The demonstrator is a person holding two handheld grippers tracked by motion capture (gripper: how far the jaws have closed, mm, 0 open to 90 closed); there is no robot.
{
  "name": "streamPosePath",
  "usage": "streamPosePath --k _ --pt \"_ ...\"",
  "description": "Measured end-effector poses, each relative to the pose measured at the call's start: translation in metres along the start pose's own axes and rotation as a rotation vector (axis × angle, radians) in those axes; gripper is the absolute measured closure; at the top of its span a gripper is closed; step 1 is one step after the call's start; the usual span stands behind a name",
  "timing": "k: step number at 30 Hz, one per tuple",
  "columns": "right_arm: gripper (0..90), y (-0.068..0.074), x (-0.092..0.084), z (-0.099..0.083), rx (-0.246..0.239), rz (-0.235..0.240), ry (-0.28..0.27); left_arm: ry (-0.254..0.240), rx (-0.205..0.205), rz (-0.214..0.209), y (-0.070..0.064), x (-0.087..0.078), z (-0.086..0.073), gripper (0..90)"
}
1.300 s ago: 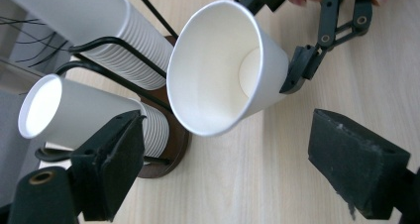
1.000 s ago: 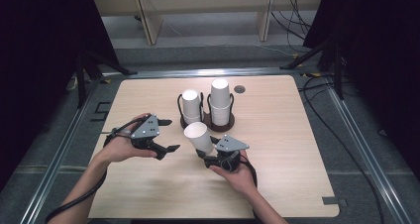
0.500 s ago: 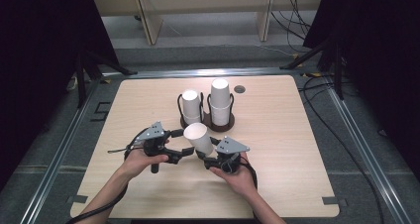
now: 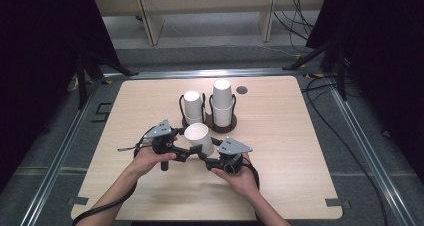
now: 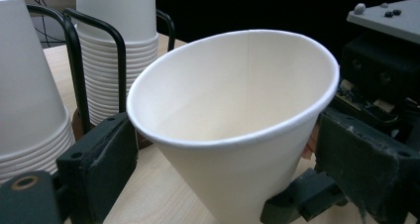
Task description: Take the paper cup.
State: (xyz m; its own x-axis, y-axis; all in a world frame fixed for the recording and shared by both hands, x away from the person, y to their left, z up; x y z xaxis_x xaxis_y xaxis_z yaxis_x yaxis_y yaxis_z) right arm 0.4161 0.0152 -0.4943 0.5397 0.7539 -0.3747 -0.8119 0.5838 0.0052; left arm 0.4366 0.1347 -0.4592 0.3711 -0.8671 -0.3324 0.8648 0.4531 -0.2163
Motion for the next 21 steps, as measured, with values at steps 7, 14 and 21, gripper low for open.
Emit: streamPosePath --k 7,14,21 --pt "36.3 0.002 0.0002 0.0004 0.008 0.005 0.011 -0.037 -0.033 -0.028 0.0003 0.0025 0.0072 12.3" --pt "34.4 0.0 0.0004 -0.0004 0.011 0.0 0.013 -0.048 -0.002 -0.04 -0.0028 0.0061 0.0073 19.1" --pt "27.0 0.0029 0.0045 -0.0034 -0.027 0.007 0.073 -0.051 0.081 0.049 -0.0034 -0.0008 0.007 24.3"
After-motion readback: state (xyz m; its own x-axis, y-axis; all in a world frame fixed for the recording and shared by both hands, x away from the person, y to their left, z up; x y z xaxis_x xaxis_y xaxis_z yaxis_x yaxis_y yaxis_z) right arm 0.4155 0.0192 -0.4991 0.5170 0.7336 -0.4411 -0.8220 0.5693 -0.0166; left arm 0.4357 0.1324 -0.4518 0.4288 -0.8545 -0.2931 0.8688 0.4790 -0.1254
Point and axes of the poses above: each handheld gripper's, and its own axes: x roughly forward along the jaws, z roughly out of its top, y roughly to its left, the point moved 7 cm from there along x, roughly forward along the jaws, and after that the axes turned 7 degrees about y, right-handed, at the moved point
